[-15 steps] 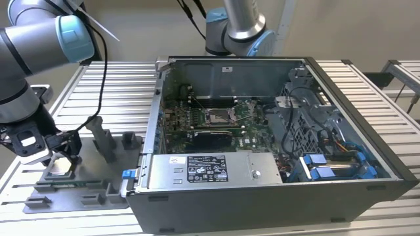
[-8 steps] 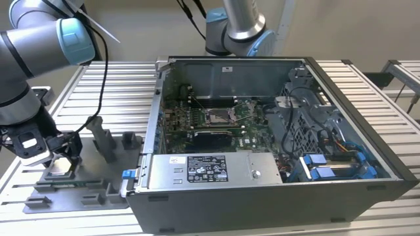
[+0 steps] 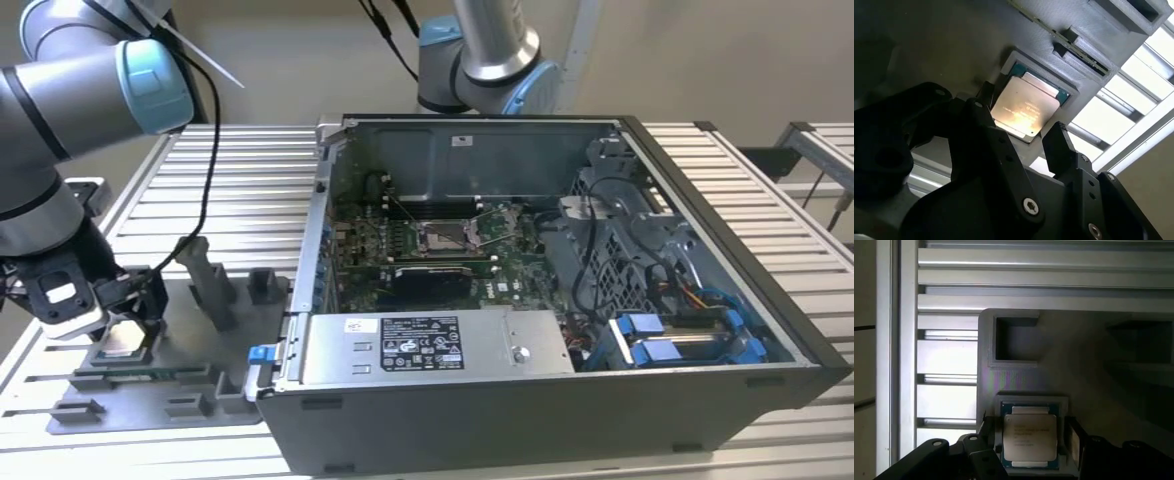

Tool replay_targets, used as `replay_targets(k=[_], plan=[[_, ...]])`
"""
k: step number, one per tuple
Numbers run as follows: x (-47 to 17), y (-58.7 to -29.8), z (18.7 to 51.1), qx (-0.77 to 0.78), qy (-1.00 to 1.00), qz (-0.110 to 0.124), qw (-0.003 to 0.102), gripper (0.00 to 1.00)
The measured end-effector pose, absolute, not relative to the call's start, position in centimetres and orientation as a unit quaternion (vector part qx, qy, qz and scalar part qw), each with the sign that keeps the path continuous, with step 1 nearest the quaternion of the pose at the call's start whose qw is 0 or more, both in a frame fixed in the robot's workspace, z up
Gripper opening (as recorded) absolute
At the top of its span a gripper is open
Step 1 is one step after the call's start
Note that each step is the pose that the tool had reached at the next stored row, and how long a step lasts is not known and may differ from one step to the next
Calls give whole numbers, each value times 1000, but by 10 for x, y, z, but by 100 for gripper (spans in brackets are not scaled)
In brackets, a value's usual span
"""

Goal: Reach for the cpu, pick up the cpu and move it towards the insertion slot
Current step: 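Pick up the cpu and move it towards the insertion slot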

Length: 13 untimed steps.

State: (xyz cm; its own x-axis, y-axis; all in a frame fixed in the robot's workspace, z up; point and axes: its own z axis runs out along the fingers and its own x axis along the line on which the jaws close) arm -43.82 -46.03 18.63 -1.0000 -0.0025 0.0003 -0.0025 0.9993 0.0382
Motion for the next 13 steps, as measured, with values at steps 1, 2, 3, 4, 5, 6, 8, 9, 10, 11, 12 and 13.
replay_targets(k=[1, 2, 3, 4, 5, 6, 8, 9, 10, 11, 12, 13], plan=[[-438, -460, 186, 1, -1000, -19, 0, 100], [-438, -460, 185, 1, -1000, -19, 0, 100], [-438, -460, 185, 1, -1000, -19, 0, 100], [-438, -460, 185, 1, -1000, -19, 0, 100], [-438, -460, 185, 1, -1000, -19, 0, 100], [-438, -460, 185, 1, -1000, -19, 0, 100], [-438, -462, 185, 1, -1000, -19, 0, 100], [-438, -463, 185, 1, -1000, -19, 0, 100], [-438, -464, 185, 1, -1000, -19, 0, 100], [-438, -465, 185, 1, -1000, -20, 0, 100], [-438, -465, 185, 1, -1000, -20, 0, 100], [-438, -466, 185, 1, -1000, -20, 0, 100]])
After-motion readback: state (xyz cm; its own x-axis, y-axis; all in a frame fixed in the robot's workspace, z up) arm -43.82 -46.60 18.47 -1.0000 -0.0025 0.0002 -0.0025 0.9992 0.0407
